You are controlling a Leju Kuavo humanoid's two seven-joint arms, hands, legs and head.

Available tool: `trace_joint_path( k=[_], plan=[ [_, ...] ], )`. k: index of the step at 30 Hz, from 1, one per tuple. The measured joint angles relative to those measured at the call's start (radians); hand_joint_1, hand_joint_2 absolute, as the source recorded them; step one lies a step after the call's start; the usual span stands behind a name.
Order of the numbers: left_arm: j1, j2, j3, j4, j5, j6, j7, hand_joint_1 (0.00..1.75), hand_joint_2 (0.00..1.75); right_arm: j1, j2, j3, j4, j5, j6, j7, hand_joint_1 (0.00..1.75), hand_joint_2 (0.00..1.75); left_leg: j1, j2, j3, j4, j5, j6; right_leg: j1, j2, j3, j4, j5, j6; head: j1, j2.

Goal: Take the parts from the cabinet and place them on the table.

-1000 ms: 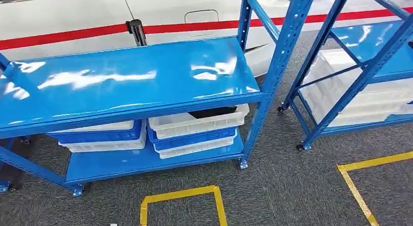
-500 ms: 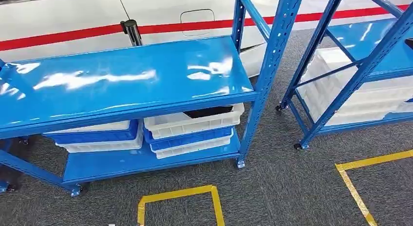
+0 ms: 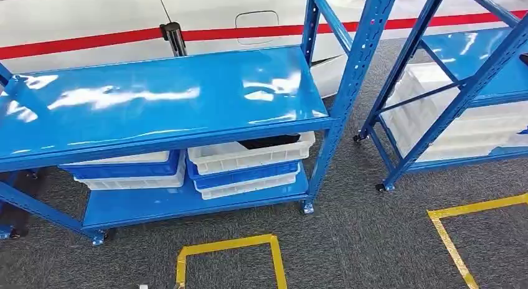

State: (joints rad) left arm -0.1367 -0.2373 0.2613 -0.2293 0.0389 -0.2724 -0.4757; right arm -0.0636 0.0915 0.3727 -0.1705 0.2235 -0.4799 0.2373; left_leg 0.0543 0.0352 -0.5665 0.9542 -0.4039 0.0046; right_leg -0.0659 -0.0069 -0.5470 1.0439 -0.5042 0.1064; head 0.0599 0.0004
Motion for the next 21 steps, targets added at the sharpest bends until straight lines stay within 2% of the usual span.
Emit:
trace_joint_path(
  k=[1, 2, 3, 4, 6, 7, 8, 9, 10, 11, 12, 13, 14, 15, 16, 17, 18, 20, 21],
  plan=[
    [-0.001, 0.002, 0.0, 0.0, 0.001, 0.0, 0.0, 0.0, 0.0, -0.002, 0.003, 0.0, 0.0, 0.0, 0.0, 0.0, 0.0, 0.0, -0.001, 0.002, -0.014, 0.031, -0.011, -0.018, -0.004, -0.007, 0.016, -0.031, -0.006, 0.005, 0.003, 0.0],
    [-0.001, 0.008, 0.0, 0.0, 0.002, 0.0, 0.0, 0.0, 0.0, -0.003, 0.01, 0.001, 0.0, 0.0, 0.0, 0.0, 0.0, 0.0, -0.005, -0.001, -0.027, 0.05, -0.024, -0.029, 0.003, 0.002, -0.003, -0.02, -0.004, -0.006, 0.018, 0.0],
    [-0.001, 0.003, 0.0, -0.001, 0.001, 0.0, 0.0, 0.0, 0.0, -0.003, 0.006, 0.001, 0.0, 0.001, -0.004, 0.0, 0.0, 0.0, -0.01, 0.0, -0.03, 0.059, -0.028, -0.033, 0.004, 0.006, -0.003, 0.001, -0.008, -0.036, 0.006, 0.0],
    [0.0, 0.002, 0.0, 0.0, 0.003, 0.0, 0.0, 0.0, 0.0, -0.003, 0.004, 0.001, 0.0, 0.001, -0.003, 0.0, 0.0, 0.0, -0.005, 0.0, -0.031, 0.06, -0.026, -0.034, 0.003, 0.007, -0.014, 0.005, -0.01, -0.048, -0.003, 0.0],
    [0.0, 0.005, 0.0, 0.0, 0.003, 0.0, 0.0, 0.0, 0.0, -0.002, 0.009, 0.001, 0.0, 0.001, -0.003, 0.0, 0.0, 0.0, 0.004, 0.001, -0.032, 0.057, -0.018, -0.038, 0.008, 0.009, -0.017, 0.009, -0.002, -0.064, -0.005, 0.0],
    [0.0, 0.004, 0.0, 0.0, 0.003, 0.0, 0.0, 0.0, 0.0, -0.002, 0.01, 0.001, 0.0, 0.001, -0.003, 0.0, 0.0, 0.0, 0.005, -0.009, -0.041, 0.077, -0.049, -0.036, 0.008, 0.009, -0.019, 0.009, 0.003, -0.074, -0.008, 0.0],
    [0.0, 0.004, 0.0, 0.0, 0.002, 0.0, 0.0, 0.0, 0.0, -0.002, 0.009, 0.001, 0.0, 0.002, -0.005, 0.0, 0.0, 0.0, 0.002, -0.017, -0.062, 0.131, -0.1, -0.031, 0.012, 0.01, -0.025, 0.008, 0.008, -0.08, -0.009, 0.0],
    [0.0, 0.004, 0.0, 0.0, 0.003, 0.0, 0.0, 0.0, 0.0, -0.003, 0.008, 0.001, 0.0, 0.003, -0.006, 0.0, 0.0, 0.0, -0.002, -0.024, -0.093, 0.212, -0.153, -0.028, 0.017, 0.01, -0.032, 0.008, 0.012, -0.086, -0.009, 0.0],
    [0.0, 0.004, 0.0, 0.0, 0.003, 0.0, 0.0, 0.0, 0.0, -0.002, 0.01, 0.001, 0.0, 0.006, -0.006, 0.0, 0.0, 0.0, -0.005, -0.026, -0.124, 0.293, -0.194, -0.025, 0.023, 0.01, -0.038, 0.009, 0.015, -0.091, -0.009, 0.0],
    [0.001, 0.004, 0.0, 0.0, 0.003, 0.0, 0.0, 0.0, 0.0, -0.002, 0.01, 0.001, 0.0, 0.007, -0.006, 0.0, 0.0, 0.0, -0.008, -0.027, -0.146, 0.355, -0.219, -0.019, 0.03, 0.009, -0.044, 0.009, 0.019, -0.097, -0.009, 0.0],
    [0.001, 0.005, 0.0, 0.0, 0.003, -0.001, -0.002, 0.0, 0.0, -0.001, 0.01, 0.001, 0.0, 0.008, -0.006, 0.0, 0.0, 0.0, -0.013, -0.027, -0.149, 0.379, -0.224, -0.011, 0.037, 0.01, -0.049, 0.009, 0.023, -0.1, -0.009, 0.0],
    [0.002, 0.005, 0.0, 0.0, 0.004, -0.001, -0.003, 0.0, 0.0, -0.001, 0.01, 0.001, 0.0, 0.008, -0.008, 0.0, 0.0, 0.0, -0.02, -0.027, -0.126, 0.353, -0.208, 0.004, 0.045, 0.01, -0.053, 0.009, 0.026, -0.102, -0.009, 0.0],
    [0.002, 0.005, 0.0, 0.0, 0.004, -0.002, -0.004, 0.0, 0.0, -0.001, 0.009, 0.001, 0.0, 0.008, -0.01, -0.001, 0.0, 0.0, -0.031, -0.029, -0.08, 0.284, -0.177, 0.024, 0.053, 0.012, -0.056, 0.008, 0.03, -0.104, -0.009, 0.0],
    [0.002, 0.004, 0.0, 0.0, 0.004, -0.003, -0.006, 0.0, 0.0, -0.001, 0.01, 0.001, 0.0, 0.008, -0.01, -0.001, 0.0, 0.0, -0.042, -0.034, -0.021, 0.192, -0.144, 0.048, 0.06, 0.016, -0.058, 0.008, 0.034, -0.105, -0.009, 0.0],
    [0.001, 0.004, 0.0, 0.0, 0.005, -0.003, -0.006, 0.0, 0.0, -0.002, 0.01, 0.001, 0.0, 0.009, -0.011, -0.001, 0.0, 0.0, -0.056, -0.042, 0.027, 0.12, -0.127, 0.072, 0.06, 0.017, -0.059, 0.007, 0.038, -0.106, -0.009, 0.0],
    [0.0, 0.008, 0.0, -0.001, 0.006, -0.003, -0.007, 0.0, 0.0, -0.002, 0.017, 0.002, 0.0, 0.01, -0.013, -0.002, 0.0, 0.0, -0.06, -0.037, 0.035, 0.103, -0.139, 0.085, 0.066, 0.017, -0.06, 0.007, 0.044, -0.102, 0.0, 0.0],
    [0.0, 0.005, -0.001, -0.001, 0.006, -0.005, -0.01, 0.0, 0.0, -0.003, 0.014, 0.002, 0.0, 0.01, -0.014, -0.002, 0.0, 0.0, -0.065, -0.036, 0.032, 0.095, -0.128, 0.088, 0.055, 0.016, -0.06, 0.003, 0.047, -0.098, -0.001, 0.0],
    [0.001, 0.005, 0.0, -0.001, 0.008, -0.006, -0.011, 0.0, 0.0, -0.004, 0.02, 0.002, 0.0, 0.01, -0.015, -0.002, 0.0, 0.0, -0.074, -0.036, 0.031, 0.089, -0.119, 0.095, 0.05, 0.017, -0.061, -0.003, 0.058, -0.082, -0.007, 0.0],
    [0.001, 0.005, 0.0, -0.001, 0.011, -0.006, -0.012, 0.0, 0.0, -0.003, 0.02, 0.002, 0.0, 0.01, -0.016, -0.002, 0.0, 0.0, -0.076, -0.036, 0.035, 0.066, -0.102, 0.102, 0.058, 0.017, -0.059, -0.017, 0.07, -0.073, -0.006, 0.0]
  ],
)
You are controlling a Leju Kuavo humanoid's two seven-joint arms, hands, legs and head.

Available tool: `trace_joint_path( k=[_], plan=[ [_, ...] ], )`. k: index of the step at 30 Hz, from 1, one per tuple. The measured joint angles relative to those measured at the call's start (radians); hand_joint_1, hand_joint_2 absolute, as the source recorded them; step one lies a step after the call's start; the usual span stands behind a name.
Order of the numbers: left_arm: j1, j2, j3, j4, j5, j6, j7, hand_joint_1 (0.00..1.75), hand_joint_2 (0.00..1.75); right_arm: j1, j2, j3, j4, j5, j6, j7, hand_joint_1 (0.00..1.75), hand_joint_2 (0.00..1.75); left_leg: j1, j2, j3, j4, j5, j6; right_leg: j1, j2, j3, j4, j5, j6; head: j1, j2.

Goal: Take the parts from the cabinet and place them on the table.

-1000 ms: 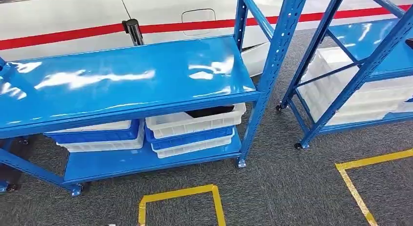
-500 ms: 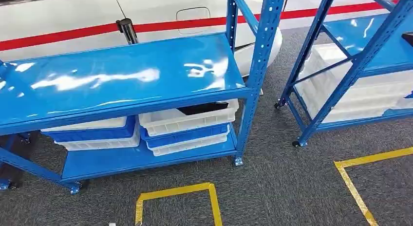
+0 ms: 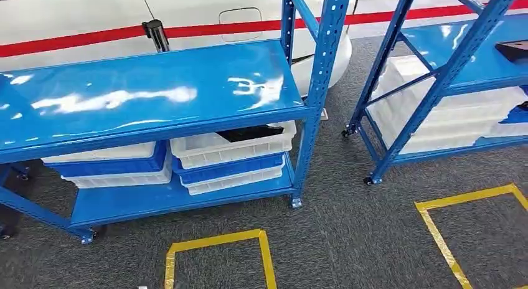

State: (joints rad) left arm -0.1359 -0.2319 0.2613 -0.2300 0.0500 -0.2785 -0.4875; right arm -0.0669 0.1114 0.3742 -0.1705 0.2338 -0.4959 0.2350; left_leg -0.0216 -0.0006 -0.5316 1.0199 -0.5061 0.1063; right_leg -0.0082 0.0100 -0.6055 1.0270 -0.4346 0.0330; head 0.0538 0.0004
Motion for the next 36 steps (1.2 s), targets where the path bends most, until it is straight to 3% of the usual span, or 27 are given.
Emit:
trace_joint_path(
  k=[1, 2, 3, 4, 5, 6, 7, 8, 10, 11, 12, 13, 15, 16, 18, 20, 21, 23, 25, 26, 27, 29, 30, 31, 32, 34, 36],
  plan=[
    [-0.001, -0.003, 0.0, 0.0, 0.001, 0.0, -0.001, 0.0, 0.0, 0.0, -0.002, 0.0, 0.0, 0.0, -0.001, 0.0, 0.0, 0.0, 0.017, 0.008, 0.009, -0.033, 0.028, -0.016, 0.003, -0.003, -0.006, 0.017, -0.008, -0.003, 0.0, 0.0],
    [-0.001, -0.005, 0.0, 0.0, 0.0, -0.001, -0.001, 0.0, 0.0, 0.0, -0.006, 0.0, 0.0, 0.0, -0.003, -0.002, 0.0, 0.0, 0.013, 0.007, 0.007, -0.049, 0.041, -0.019, 0.005, -0.005, -0.024, 0.04, -0.041, -0.008, 0.002, 0.0],
    [-0.001, -0.005, 0.0, 0.0, 0.0, -0.002, -0.003, 0.0, 0.0, 0.0, -0.006, 0.0, 0.0, 0.0, -0.004, -0.003, 0.0, 0.0, 0.014, 0.01, -0.002, -0.049, 0.052, -0.011, 0.002, -0.004, -0.044, 0.095, -0.086, -0.017, 0.005, 0.0],
    [0.0, -0.006, 0.0, 0.0, 0.0, -0.003, -0.003, 0.0, 0.0, 0.0, -0.007, 0.0, 0.0, 0.0, -0.006, -0.003, 0.0, 0.0, 0.014, 0.013, -0.013, -0.048, 0.059, -0.019, 0.0, -0.005, -0.067, 0.167, -0.13, -0.02, 0.006, 0.0],
    [0.003, -0.007, 0.0, 0.0, 0.0, -0.003, -0.003, 0.0, 0.0, 0.001, -0.009, 0.0, 0.0, 0.0, -0.008, -0.003, 0.0, 0.0, 0.014, 0.016, -0.024, -0.048, 0.066, -0.023, -0.005, -0.005, -0.087, 0.236, -0.162, -0.017, 0.006, 0.0],
    [0.005, -0.007, 0.0, 0.001, 0.0, -0.003, -0.003, 0.0, 0.0, 0.003, -0.01, 0.0, 0.0, 0.0, -0.01, -0.004, 0.0, 0.0, 0.014, 0.02, -0.035, -0.047, 0.073, -0.026, -0.01, -0.005, -0.091, 0.276, -0.174, -0.006, 0.005, 0.0],
    [0.005, -0.007, 0.0, 0.001, 0.0, -0.003, -0.004, 0.0, 0.0, 0.005, -0.01, 0.0, 0.0, 0.0, -0.011, -0.005, 0.0, 0.0, 0.016, 0.021, -0.045, -0.044, 0.079, -0.032, -0.014, -0.005, -0.07, 0.26, -0.166, 0.008, 0.006, 0.0],
    [0.006, -0.007, 0.0, 0.001, 0.0, -0.003, -0.005, 0.0, 0.0, 0.006, -0.011, 0.0, 0.0, 0.0, -0.012, -0.006, 0.0, 0.0, 0.02, 0.022, -0.055, -0.04, 0.084, -0.038, -0.02, -0.007, -0.027, 0.204, -0.145, 0.024, 0.006, 0.0],
    [0.006, -0.008, 0.0, 0.001, 0.0, -0.003, -0.005, 0.0, 0.0, 0.004, -0.012, 0.0, 0.0, 0.0, -0.013, -0.006, 0.0, 0.0, 0.028, 0.024, -0.079, -0.018, 0.09, -0.049, -0.032, -0.014, 0.098, 0.016, -0.097, 0.054, 0.006, 0.0],
    [0.006, -0.006, 0.0, 0.0, 0.0, -0.003, -0.006, 0.0, 0.0, 0.0, -0.008, 0.0, 0.0, 0.0, -0.014, -0.009, 0.0, 0.0, 0.023, 0.025, -0.094, -0.005, 0.091, -0.057, -0.026, -0.012, 0.125, -0.017, -0.114, 0.045, 0.007, 0.0],
    [0.006, -0.006, 0.0, 0.001, 0.0, -0.003, -0.006, 0.0, 0.0, 0.003, -0.01, 0.0, 0.0, 0.0, -0.016, -0.009, 0.0, 0.0, 0.022, 0.025, -0.095, 0.002, 0.094, -0.062, -0.015, -0.004, 0.107, 0.0, -0.089, 0.037, 0.006, 0.0],
    [0.006, -0.008, 0.0, 0.001, -0.001, -0.003, -0.006, 0.0, 0.0, 0.003, -0.012, 0.0, 0.0, 0.0, -0.016, -0.009, 0.0, 0.0, 0.021, 0.022, -0.099, 0.008, 0.097, -0.066, -0.019, -0.005, 0.095, -0.011, -0.099, 0.022, 0.006, 0.0],
    [0.008, -0.007, -0.001, 0.001, -0.002, -0.003, -0.006, 0.0, 0.0, 0.003, -0.011, 0.0, 0.0, -0.001, -0.016, -0.009, 0.0, 0.0, 0.026, 0.021, -0.101, 0.0, 0.109, -0.082, -0.015, -0.003, 0.088, -0.01, -0.091, -0.001, 0.004, 0.0],
    [0.009, -0.006, 0.0, 0.001, -0.002, -0.003, -0.007, 0.0, 0.0, 0.002, -0.009, 0.0, 0.0, -0.001, -0.016, -0.009, 0.0, 0.0, 0.033, 0.018, -0.108, 0.008, 0.104, -0.088, -0.03, -0.006, 0.08, -0.015, -0.078, -0.018, 0.004, 0.0],
    [0.011, -0.006, -0.001, 0.001, -0.003, -0.003, -0.007, 0.0, 0.0, 0.002, -0.01, 0.0, 0.0, -0.001, -0.016, -0.009, 0.0, 0.0, 0.035, 0.008, -0.137, 0.094, -0.013, -0.101, -0.028, -0.008, 0.066, -0.015, -0.059, -0.04, 0.0, 0.0],
    [0.011, -0.005, -0.001, 0.001, -0.003, -0.003, -0.007, 0.0, 0.0, 0.003, -0.009, 0.0, 0.0, -0.001, -0.016, -0.009, 0.0, 0.0, 0.037, 0.007, -0.178, 0.246, -0.114, -0.111, -0.027, -0.008, 0.042, -0.013, -0.038, -0.04, -0.003, 0.0],
    [0.011, -0.005, -0.001, 0.001, -0.003, -0.003, -0.007, 0.0, 0.0, 0.005, -0.01, 0.0, 0.0, -0.001, -0.016, -0.009, 0.0, 0.0, 0.038, 0.007, -0.182, 0.295, -0.129, -0.113, -0.025, -0.008, 0.029, -0.013, -0.028, -0.038, -0.002, 0.0],
    [0.011, -0.004, -0.001, 0.001, -0.003, -0.003, -0.007, 0.0, 0.0, 0.005, -0.01, 0.0, 0.0, 0.0, -0.016, -0.009, 0.0, 0.0, 0.042, 0.008, -0.13, 0.262, -0.093, -0.11, -0.025, -0.008, 0.008, -0.013, -0.012, -0.032, -0.002, 0.0],
    [0.01, -0.004, -0.001, 0.001, -0.003, -0.002, -0.008, 0.0, 0.0, 0.004, -0.009, 0.0, 0.0, 0.0, -0.013, -0.01, 0.0, 0.0, 0.042, 0.004, -0.002, 0.092, -0.037, -0.097, -0.024, -0.006, -0.009, -0.013, 0.005, -0.025, -0.002, 0.0],
    [0.007, -0.004, -0.001, 0.0, -0.003, -0.002, -0.008, 0.0, 0.0, 0.003, -0.009, 0.0, 0.0, 0.0, -0.013, -0.011, 0.0, 0.0, 0.041, -0.006, 0.064, 0.009, -0.04, -0.088, -0.025, -0.005, -0.011, -0.013, 0.013, -0.021, -0.003, 0.0],
    [0.005, -0.003, -0.001, -0.001, -0.003, -0.003, -0.01, 0.0, 0.0, 0.004, -0.008, 0.0, 0.0, -0.002, -0.013, -0.014, 0.0, 0.0, 0.033, -0.01, 0.09, -0.041, -0.054, -0.085, -0.018, -0.004, -0.017, -0.013, 0.021, -0.013, -0.002, 0.0],
    [0.005, -0.003, 0.0, 0.0, 0.003, -0.006, -0.014, 0.0, 0.0, 0.002, -0.008, 0.0, 0.0, -0.005, -0.012, -0.015, 0.0, 0.0, 0.025, -0.008, 0.075, -0.032, -0.047, -0.073, -0.023, -0.006, -0.016, -0.02, 0.034, 0.003, 0.001, 0.0],
    [0.006, -0.003, 0.0, 0.0, 0.005, -0.007, -0.014, 0.0, 0.0, 0.003, -0.007, 0.0, 0.0, -0.006, -0.011, -0.015, 0.0, 0.0, 0.021, -0.005, 0.066, -0.035, -0.039, -0.062, -0.025, -0.006, -0.015, -0.032, 0.047, 0.013, 0.004, 0.0],
    [0.006, -0.003, 0.0, 0.0, 0.006, -0.007, -0.014, 0.0, 0.0, 0.004, -0.006, -0.001, 0.0, -0.007, -0.01, -0.015, 0.0, 0.0, 0.027, -0.002, 0.062, -0.059, -0.012, -0.05, -0.015, -0.005, -0.021, -0.035, 0.055, 0.02, 0.0, 0.0],
    [0.004, -0.005, 0.0, 0.0, 0.006, -0.008, -0.014, 0.0, 0.0, 0.005, -0.009, -0.001, 0.0, -0.006, -0.01, -0.015, 0.0, 0.0, 0.027, 0.003, 0.058, -0.067, 0.002, -0.048, -0.018, -0.009, -0.038, -0.016, 0.034, 0.015, 0.003, 0.0],
    [0.005, -0.005, 0.0, 0.0, 0.008, -0.009, -0.011, 0.0, 0.0, 0.005, -0.01, -0.001, 0.0, -0.005, -0.008, -0.015, 0.0, 0.0, 0.022, 0.007, 0.036, -0.069, 0.022, -0.032, -0.016, -0.008, -0.091, 0.121, -0.06, -0.008, 0.006, 0.0],
    [0.008, -0.005, 0.0, 0.0, 0.013, -0.009, -0.009, 0.0, 0.0, 0.006, -0.011, -0.001, 0.0, -0.005, -0.008, -0.015, 0.0, 0.0, 0.018, 0.015, 0.018, -0.067, 0.035, -0.031, -0.016, -0.008, -0.136, 0.268, -0.125, -0.008, 0.007, 0.0]
  ],
)
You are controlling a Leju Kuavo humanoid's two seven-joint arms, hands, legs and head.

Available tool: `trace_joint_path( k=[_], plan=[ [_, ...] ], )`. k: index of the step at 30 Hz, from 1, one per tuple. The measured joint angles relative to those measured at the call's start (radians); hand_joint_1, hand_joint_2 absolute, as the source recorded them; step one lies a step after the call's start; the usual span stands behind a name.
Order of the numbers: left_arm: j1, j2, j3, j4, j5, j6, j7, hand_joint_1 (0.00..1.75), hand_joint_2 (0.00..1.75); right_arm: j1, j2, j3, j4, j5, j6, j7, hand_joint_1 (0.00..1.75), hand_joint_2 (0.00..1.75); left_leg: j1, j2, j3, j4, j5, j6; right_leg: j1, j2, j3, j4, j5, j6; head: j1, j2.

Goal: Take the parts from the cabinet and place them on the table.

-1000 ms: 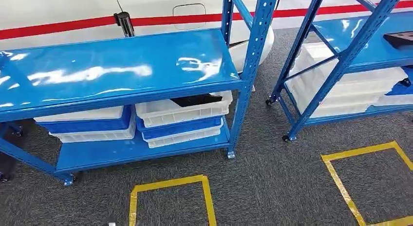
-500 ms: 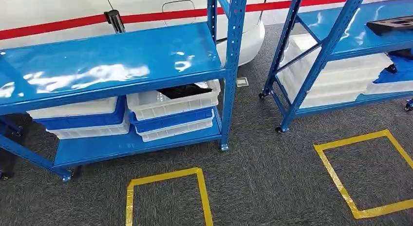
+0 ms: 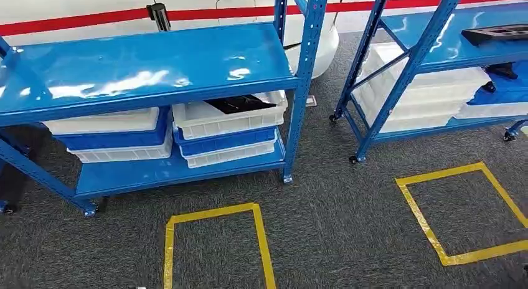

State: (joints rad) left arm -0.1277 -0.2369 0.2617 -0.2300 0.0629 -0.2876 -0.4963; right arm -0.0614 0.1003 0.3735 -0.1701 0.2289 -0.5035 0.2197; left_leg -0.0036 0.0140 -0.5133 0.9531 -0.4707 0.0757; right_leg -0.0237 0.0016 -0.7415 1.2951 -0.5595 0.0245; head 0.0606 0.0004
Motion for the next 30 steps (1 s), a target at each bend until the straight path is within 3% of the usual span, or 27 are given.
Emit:
trace_joint_path(
  k=[1, 2, 4, 5, 6, 7, 9, 10, 12, 14, 15, 16, 17, 18, 19, 20, 21, 22, 24, 25, 26, 27, 28, 30],
  plan=[
    [0.001, 0.0, 0.0, 0.0, 0.0, 0.0, 0.0, 0.0, 0.0, 0.001, 0.0, 0.0, 0.0, 0.0, 0.0, 0.0, 0.0, 0.0, -0.003, 0.002, -0.008, 0.0, 0.006, 0.0, 0.001, 0.0, 0.01, 0.011, -0.004, 0.008, 0.0, 0.0],
    [0.001, 0.0, 0.0, 0.0, 0.001, 0.0, 0.001, 0.0, 0.0, 0.002, -0.001, 0.0, 0.0, 0.0, 0.0, 0.0, 0.0, 0.0, -0.006, 0.002, -0.012, 0.001, 0.01, -0.002, 0.001, 0.0, 0.046, -0.026, 0.006, 0.015, 0.0, 0.0],
    [0.0, 0.0, 0.0, 0.0, 0.002, -0.001, 0.001, 0.0, 0.0, 0.002, -0.003, 0.0, 0.0, 0.0, 0.0, 0.0, 0.0, 0.0, -0.009, 0.002, -0.017, 0.006, 0.015, -0.006, 0.002, -0.001, 0.18, -0.216, 0.054, 0.026, 0.0, 0.0],
    [0.0, 0.0, 0.0, 0.0, 0.002, -0.002, 0.001, 0.0, 0.0, 0.001, -0.004, 0.0, 0.0, 0.002, 0.0, 0.0, 0.0, 0.0, -0.009, 0.003, -0.013, 0.013, 0.015, -0.007, 0.003, -0.003, 0.237, -0.304, 0.067, 0.023, 0.0, 0.0],
    [0.0, 0.0, 0.0, 0.0, 0.002, -0.002, 0.001, 0.0, 0.0, -0.001, -0.005, 0.0, 0.0, 0.002, 0.0, 0.0, 0.0, 0.0, -0.019, 0.004, -0.023, 0.025, 0.013, -0.012, 0.012, -0.002, 0.238, -0.323, 0.063, 0.011, -0.001, 0.0],
    [0.0, 0.0, 0.0, 0.0, 0.002, -0.003, 0.001, 0.0, 0.0, 0.0, -0.005, 0.0, 0.0, 0.002, 0.0, 0.0, 0.0, 0.0, -0.017, 0.004, -0.027, 0.027, 0.015, -0.017, 0.011, -0.002, 0.238, -0.321, 0.069, 0.003, -0.002, 0.0],
    [0.0, -0.001, 0.0, 0.0, 0.002, -0.004, 0.002, 0.0, 0.0, 0.002, -0.006, 0.0, 0.0, 0.002, 0.0, 0.0, 0.0, 0.0, -0.013, 0.004, -0.029, 0.026, 0.022, -0.028, 0.014, -0.002, 0.234, -0.321, 0.074, -0.005, -0.001, 0.0],
    [0.0, 0.0, 0.0, 0.0, 0.002, -0.004, 0.002, 0.0, 0.0, 0.002, -0.005, 0.0, 0.0, 0.002, 0.0, 0.0, 0.0, 0.0, -0.015, 0.003, -0.032, 0.03, 0.021, -0.03, 0.0, -0.002, 0.236, -0.327, 0.08, -0.014, -0.001, 0.0],
    [0.0, 0.0, 0.0, 0.0, 0.002, -0.005, 0.002, 0.0, 0.0, 0.0, -0.003, 0.0, 0.0, 0.002, 0.0, 0.0, 0.0, 0.0, -0.005, -0.009, -0.057, 0.092, -0.034, -0.049, -0.006, -0.002, 0.233, -0.329, 0.087, -0.027, -0.005, 0.0],
    [0.0, 0.002, 0.0, 0.0, 0.002, -0.004, 0.002, 0.0, 0.0, 0.0, -0.001, 0.0, 0.0, 0.003, 0.0, 0.0, 0.0, 0.0, 0.005, -0.012, -0.127, 0.247, -0.116, -0.064, -0.005, -0.003, 0.228, -0.328, 0.089, -0.029, -0.005, 0.0],
    [0.001, 0.002, 0.0, 0.0, 0.002, -0.004, 0.002, 0.0, 0.0, 0.002, -0.002, 0.0, 0.0, 0.002, 0.0, 0.0, 0.0, 0.0, 0.01, -0.012, -0.162, 0.324, -0.142, -0.07, -0.005, -0.003, 0.223, -0.326, 0.09, -0.028, -0.005, 0.0],
    [0.003, 0.002, 0.0, 0.0, 0.002, -0.004, 0.002, 0.0, 1.75, 0.002, -0.002, 0.0, 0.0, 0.002, 0.0, 0.0, 0.0, 0.0, 0.016, -0.012, -0.173, 0.35, -0.14, -0.074, -0.006, -0.003, 0.221, -0.325, 0.091, -0.027, -0.005, 0.0],
    [0.004, 0.003, 0.0, 0.0, 0.002, -0.004, 0.002, 0.0, 1.75, 0.003, -0.002, 0.0, 0.0, 0.002, 0.0, 0.0, 0.0, 0.0, 0.022, -0.012, -0.159, 0.325, -0.116, -0.077, -0.007, -0.003, 0.22, -0.323, 0.091, -0.026, -0.005, 0.0],
    [0.004, 0.004, 0.0, 0.0, 0.002, -0.004, 0.002, 0.0, 1.75, 0.003, -0.002, 0.0, 0.0, 0.002, 0.0, 0.0, 0.0, 0.0, 0.026, -0.012, -0.122, 0.257, -0.074, -0.079, -0.008, -0.002, 0.22, -0.32, 0.091, -0.025, -0.005, 0.0],
    [0.003, 0.005, 0.0, 0.0, 0.002, -0.005, 0.002, 0.0, 0.0, 0.003, -0.001, 0.0, 0.0, 0.002, 0.0, 0.0, 0.0, 0.0, 0.029, -0.012, -0.073, 0.165, -0.029, -0.08, -0.011, -0.001, 0.221, -0.318, 0.091, -0.025, -0.005, 0.0],
    [0.002, 0.005, 0.0, 0.0, 0.002, -0.005, 0.003, 0.0, 0.0, 0.002, 0.0, 0.0, 0.0, 0.002, 0.0, 0.001, 0.0, 0.0, 0.033, -0.012, -0.024, 0.071, 0.007, -0.08, -0.011, 0.001, 0.222, -0.317, 0.091, -0.023, -0.005, 0.0],
    [0.0, 0.005, 0.0, 0.0, 0.002, -0.006, 0.004, 0.0, 0.0, 0.0, 0.0, 0.0, 0.0, 0.002, 0.0, 0.001, 0.0, 1.75, 0.028, -0.018, -0.008, 0.039, -0.012, -0.08, -0.004, 0.001, 0.219, -0.317, 0.093, -0.017, -0.005, 0.0],
    [0.0, 0.005, 0.0, 0.0, 0.003, -0.009, 0.005, 0.0, 1.75, -0.002, 0.001, 0.0, 0.0, 0.002, 0.0, 0.001, 0.0, 0.0, 0.023, -0.018, -0.016, 0.038, -0.006, -0.071, -0.002, 0.001, 0.212, -0.316, 0.095, -0.007, -0.005, 0.0],
    [0.001, 0.005, 0.0, 0.0, 0.004, -0.011, 0.007, 0.0, 1.75, -0.002, 0.001, 0.0, 0.0, 0.002, 0.0, 0.001, 0.0, 0.0, 0.014, -0.018, -0.027, 0.045, -0.005, -0.058, -0.004, 0.001, 0.206, -0.321, 0.102, 0.009, -0.005, 0.0],
    [0.0, 0.005, 0.0, 0.0, 0.006, -0.013, 0.007, 0.0, 1.75, -0.002, 0.001, 0.0, 0.0, 0.002, 0.0, 0.002, 0.0, 0.0, 0.012, -0.018, -0.028, 0.037, 0.003, -0.046, -0.003, 0.0, 0.206, -0.325, 0.106, 0.022, -0.005, 0.0],
    [0.0, 0.005, 0.0, 0.0, 0.005, -0.013, 0.008, 0.0, 1.75, -0.003, 0.001, 0.0, 0.0, 0.003, 0.0, 0.002, 0.0, 0.0, 0.018, -0.016, -0.025, 0.026, 0.013, -0.034, -0.001, -0.001, 0.197, -0.315, 0.099, 0.025, -0.004, 0.0],
    [-0.001, 0.005, 0.0, 0.0, 0.002, -0.013, 0.009, 0.0, 1.75, -0.002, 0.001, 0.0, 0.0, 0.003, -0.001, 0.002, 0.0, 0.0, 0.009, -0.018, -0.027, 0.027, 0.009, -0.049, 0.002, -0.001, 0.199, -0.33, 0.106, 0.011, -0.002, 0.0],
    [0.0, 0.004, 0.0, 0.0, 0.0, -0.009, 0.011, 0.0, 1.75, -0.002, 0.0, 0.0, 0.0, 0.003, -0.002, 0.002, 0.0, 1.75, 0.003, -0.018, -0.027, 0.028, 0.009, -0.047, 0.001, -0.002, 0.203, -0.329, 0.105, 0.011, -0.002, 0.0],
    [-0.001, 0.003, 0.0, 0.0, -0.005, 0.005, 0.011, 0.0, 1.75, -0.002, 0.0, 0.0, 0.0, 0.004, -0.003, 0.002, 0.0, 1.75, -0.002, -0.017, -0.027, 0.029, 0.011, -0.041, -0.002, -0.002, 0.199, -0.331, 0.107, 0.011, -0.001, 0.0]
  ],
)
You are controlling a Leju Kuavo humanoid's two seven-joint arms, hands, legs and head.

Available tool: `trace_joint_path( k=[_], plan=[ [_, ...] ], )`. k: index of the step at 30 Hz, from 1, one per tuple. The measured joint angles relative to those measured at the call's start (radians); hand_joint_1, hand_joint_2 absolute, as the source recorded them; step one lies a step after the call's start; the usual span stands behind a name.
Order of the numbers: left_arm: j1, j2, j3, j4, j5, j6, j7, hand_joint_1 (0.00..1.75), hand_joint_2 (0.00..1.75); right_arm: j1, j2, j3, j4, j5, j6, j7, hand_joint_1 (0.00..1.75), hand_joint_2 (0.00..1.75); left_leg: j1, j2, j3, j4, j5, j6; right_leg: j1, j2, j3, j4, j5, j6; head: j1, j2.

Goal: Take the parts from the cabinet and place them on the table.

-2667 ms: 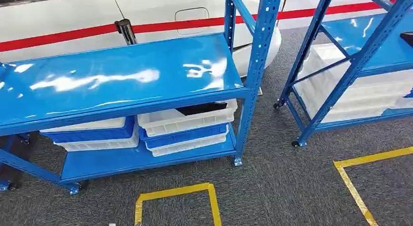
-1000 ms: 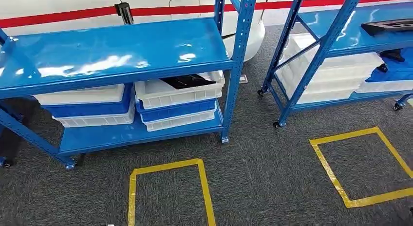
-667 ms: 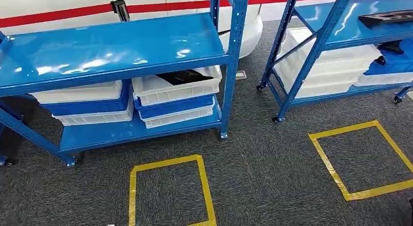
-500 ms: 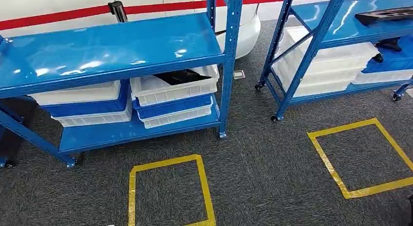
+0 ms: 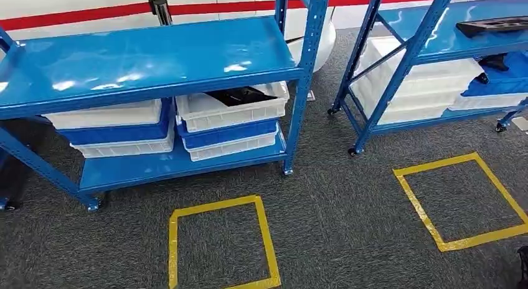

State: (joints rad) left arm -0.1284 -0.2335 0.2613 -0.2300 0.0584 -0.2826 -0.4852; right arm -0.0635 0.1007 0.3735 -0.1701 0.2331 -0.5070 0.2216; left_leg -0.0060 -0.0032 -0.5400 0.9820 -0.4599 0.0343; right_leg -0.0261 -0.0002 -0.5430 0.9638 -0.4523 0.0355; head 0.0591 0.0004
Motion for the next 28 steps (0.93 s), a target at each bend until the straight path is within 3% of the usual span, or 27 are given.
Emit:
trace_joint_path(
  k=[2, 4, 8, 11, 17, 19, 20, 21, 25, 26, 28],
  plan=[
    [0.001, 0.0, -0.002, 0.0, -0.008, 0.01, -0.002, 0.0, 1.75, 0.001, 0.0, 0.0, 0.0, 0.002, -0.002, -0.003, 0.0, 1.75, -0.003, 0.0, -0.001, 0.0, 0.001, 0.003, -0.003, 0.0, 0.001, -0.002, 0.003, -0.002, 0.0, 0.0],
    [0.013, 0.009, -0.018, -0.003, -0.016, 0.029, 0.011, 0.0, 1.75, 0.009, -0.005, -0.015, -0.006, 0.0, 0.024, -0.014, 0.0, 1.75, -0.007, 0.0, 0.0, 0.0, 0.0, 0.004, -0.006, 0.0, 0.003, -0.005, 0.006, 0.003, 0.0, 0.0],
    [0.052, 0.04, -0.048, -0.02, -0.025, 0.069, 0.078, 0.0, 1.75, 0.039, -0.017, -0.055, -0.025, -0.031, 0.096, -0.044, 0.0, 1.75, -0.01, 0.0, -0.005, 0.001, 0.002, 0.01, -0.007, 0.0, 0.006, -0.006, 0.011, 0.012, 0.0, 0.0],
    [0.078, 0.06, -0.07, -0.033, -0.027, 0.094, 0.124, 0.0, 1.75, 0.059, -0.025, -0.087, -0.043, -0.055, 0.142, -0.064, 0.0, 1.75, -0.009, 0.0, -0.006, 0.002, 0.002, 0.011, -0.007, 0.0, 0.005, -0.006, 0.01, 0.012, 0.0, 0.0],
    [0.08, 0.061, -0.071, -0.034, -0.027, 0.095, 0.127, 0.0, 1.75, 0.06, -0.026, -0.089, -0.044, -0.056, 0.145, -0.065, 0.0, 1.75, -0.009, 0.0, -0.006, 0.002, 0.001, 0.011, -0.007, 0.0, 0.005, -0.006, 0.01, 0.013, 0.0, 0.0],
    [0.1, 0.08, -0.09, -0.047, -0.029, 0.117, 0.168, 0.0, 1.75, 0.075, -0.034, -0.118, -0.061, -0.077, 0.187, -0.083, 0.0, 1.75, -0.009, 0.0, -0.006, 0.001, 0.001, 0.011, -0.006, 0.0, 0.004, -0.006, 0.01, 0.013, 0.0, 0.0],
    [0.13, 0.105, -0.117, -0.065, -0.036, 0.148, 0.226, 0.0, 1.75, 0.094, -0.048, -0.159, -0.086, -0.106, 0.245, -0.108, 0.0, 1.75, -0.006, 0.0, -0.006, 0.001, 0.001, 0.01, -0.005, 0.0, 0.0, -0.006, 0.008, 0.016, 0.0, 0.0],
    [0.17, 0.138, -0.152, -0.089, -0.043, 0.185, 0.296, 0.0, 0.0, 0.119, -0.065, -0.212, -0.119, -0.139, 0.317, -0.138, 0.0, 0.0, -0.003, 0.0, -0.005, 0.001, -0.001, 0.009, -0.004, 0.0, -0.005, -0.006, 0.007, 0.017, 0.0, 0.0],
    [0.212, 0.17, -0.185, -0.112, -0.047, 0.225, 0.371, 0.0, 0.0, 0.158, -0.08, -0.263, -0.15, -0.177, 0.393, -0.17, 0.0, 0.0, -0.002, 0.0, -0.006, 0.001, 0.0, 0.008, -0.003, 0.0, -0.005, -0.005, 0.006, 0.018, 0.0, 0.0],
    [0.222, 0.177, -0.193, -0.118, -0.048, 0.236, 0.393, 0.0, 0.0, 0.167, -0.085, -0.277, -0.159, -0.187, 0.414, -0.179, 0.0, 1.75, -0.002, 0.0, -0.006, 0.001, 0.0, 0.008, -0.003, 0.0, -0.005, -0.005, 0.006, 0.018, 0.0, 0.0],
    [0.236, 0.191, -0.209, -0.129, -0.049, 0.256, 0.43, 0.0, 0.0, 0.178, -0.092, -0.299, -0.172, -0.206, 0.452, -0.195, 0.0, 1.75, -0.002, 0.0, -0.006, 0.001, 0.0, 0.008, -0.003, 0.0, -0.005, -0.005, 0.006, 0.018, 0.0, 0.0]
  ],
)
